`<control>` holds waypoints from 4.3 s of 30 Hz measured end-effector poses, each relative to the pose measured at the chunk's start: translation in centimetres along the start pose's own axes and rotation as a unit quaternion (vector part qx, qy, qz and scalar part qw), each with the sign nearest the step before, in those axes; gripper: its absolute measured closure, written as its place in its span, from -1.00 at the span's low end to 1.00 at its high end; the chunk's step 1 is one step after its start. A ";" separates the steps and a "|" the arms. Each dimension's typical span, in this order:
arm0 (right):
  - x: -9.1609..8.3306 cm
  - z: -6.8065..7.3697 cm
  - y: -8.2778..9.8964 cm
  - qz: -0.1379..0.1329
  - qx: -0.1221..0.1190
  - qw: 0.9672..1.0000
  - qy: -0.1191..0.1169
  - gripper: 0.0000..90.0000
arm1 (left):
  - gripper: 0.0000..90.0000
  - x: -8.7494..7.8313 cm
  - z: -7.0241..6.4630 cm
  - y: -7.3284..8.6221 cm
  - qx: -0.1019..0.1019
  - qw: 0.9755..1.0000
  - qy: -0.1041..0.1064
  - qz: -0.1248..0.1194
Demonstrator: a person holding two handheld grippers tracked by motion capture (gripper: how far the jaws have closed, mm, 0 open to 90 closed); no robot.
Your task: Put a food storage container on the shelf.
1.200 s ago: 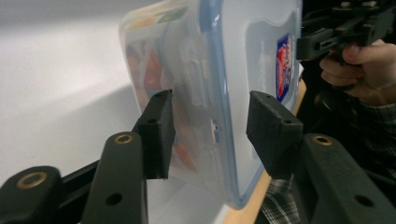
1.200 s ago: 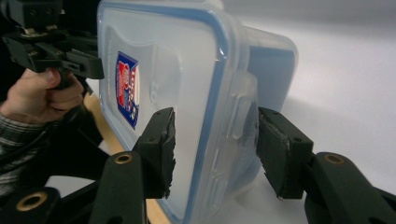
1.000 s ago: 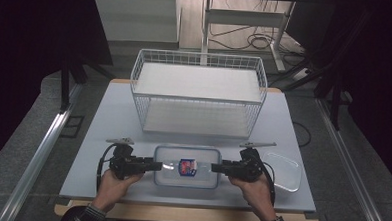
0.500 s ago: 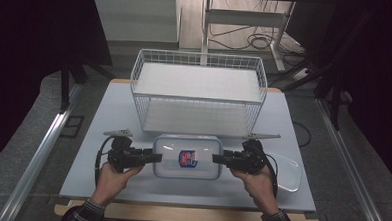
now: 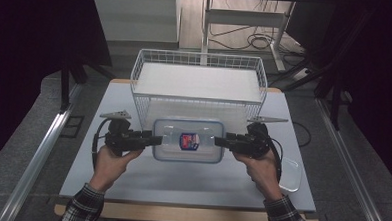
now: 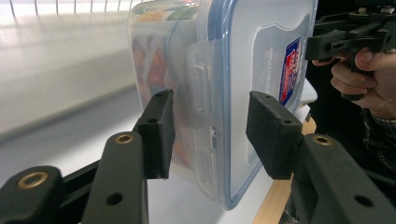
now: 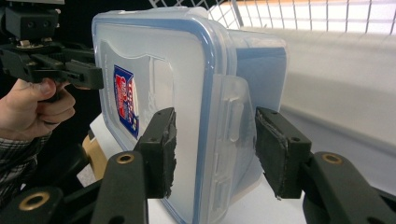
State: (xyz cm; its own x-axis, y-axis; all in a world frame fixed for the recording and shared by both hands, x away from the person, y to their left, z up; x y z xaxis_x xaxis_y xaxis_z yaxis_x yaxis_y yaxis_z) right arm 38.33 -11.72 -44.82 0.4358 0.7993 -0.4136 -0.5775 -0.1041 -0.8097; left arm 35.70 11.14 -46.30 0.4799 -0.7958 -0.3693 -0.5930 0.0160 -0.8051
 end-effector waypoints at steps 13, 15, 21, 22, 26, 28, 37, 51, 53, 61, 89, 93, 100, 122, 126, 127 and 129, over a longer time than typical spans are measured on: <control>-0.7 0.3 -4.6 -0.023 -0.014 1.000 0.000 0.11 | 0.18 -0.6 -0.5 -4.6 0.018 1.000 -0.003 -0.021; -0.7 0.3 -5.3 -0.026 -0.015 1.000 0.000 0.11 | 0.17 -0.6 -0.5 -5.4 0.020 1.000 -0.004 -0.023; -0.9 0.2 -7.5 -0.037 -0.021 0.999 0.000 0.11 | 0.17 -0.7 -0.5 -7.7 0.026 0.999 -0.006 -0.026; -0.9 0.2 -7.9 -0.039 -0.021 0.999 0.000 0.11 | 0.17 -0.8 -0.5 -8.1 0.028 0.999 -0.005 -0.028; -1.0 0.1 -9.4 -0.045 -0.024 0.999 -0.001 0.11 | 0.17 -0.8 -0.4 -9.7 0.032 0.999 -0.007 -0.031; -1.0 0.0 -10.1 -0.046 -0.025 0.999 -0.001 0.11 | 0.17 -0.8 -0.4 -10.4 0.032 0.999 -0.008 -0.032; -1.0 -0.3 -13.0 -0.057 -0.026 0.998 0.003 0.10 | 0.17 -0.6 0.0 -13.4 0.035 0.999 -0.006 -0.041; -0.2 -2.0 -16.5 -0.075 -0.016 0.997 0.012 0.10 | 0.17 0.6 1.8 -16.3 0.019 0.999 -0.001 -0.042; 0.0 -2.4 -16.6 -0.073 -0.011 0.997 0.013 0.09 | 0.17 0.9 2.1 -16.5 0.019 0.999 -0.002 -0.040; 1.0 -3.9 -16.8 -0.074 0.014 0.997 0.021 0.08 | 0.15 2.1 3.3 -16.6 0.002 0.999 0.000 -0.043; 2.1 -4.2 -16.7 -0.074 -0.025 0.995 0.065 -0.15 | 0.00 2.9 3.8 -17.0 0.017 0.998 -0.015 -0.053; 2.2 -4.2 -16.6 -0.074 -0.027 0.995 0.067 -0.18 | -0.03 3.1 3.8 -16.9 0.021 0.998 -0.017 -0.055; 2.4 -4.3 -16.5 -0.071 -0.033 0.994 0.071 -0.22 | -0.08 3.2 3.9 -16.8 0.025 0.998 -0.020 -0.055; 2.7 -5.5 -16.4 -0.069 -0.027 0.992 0.100 -0.11 | -0.05 3.5 5.2 -17.1 0.032 0.996 -0.057 -0.053; 2.6 -5.4 -16.5 -0.070 -0.034 0.991 0.110 -0.10 | -0.06 3.3 5.0 -17.2 0.050 0.994 -0.077 -0.052; 2.5 -5.4 -16.5 -0.071 -0.034 0.991 0.110 -0.11 | -0.09 3.3 4.9 -17.2 0.056 0.994 -0.078 -0.051; 2.3 -5.3 -16.5 -0.073 -0.035 0.991 0.110 -0.12 | -0.14 3.1 4.6 -17.2 0.060 0.994 -0.075 -0.052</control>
State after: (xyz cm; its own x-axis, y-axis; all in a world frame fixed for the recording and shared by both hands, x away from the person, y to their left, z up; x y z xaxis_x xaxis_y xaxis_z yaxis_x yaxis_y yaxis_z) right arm 52.54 -11.32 -34.63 0.6550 0.6618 -0.3648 -0.4521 -0.0436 -0.8909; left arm 50.33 11.18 -35.69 0.6306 -0.6978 -0.3398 -0.4581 0.0188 -0.8887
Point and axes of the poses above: each handheld gripper's, and its own axes: x roughly forward along the jaws, y roughly out of its underside, z roughly to its left, the point moved 10 cm from there along x, roughly forward along the jaws, and after that the axes turned 5 degrees about -z, right-handed, at the moved point
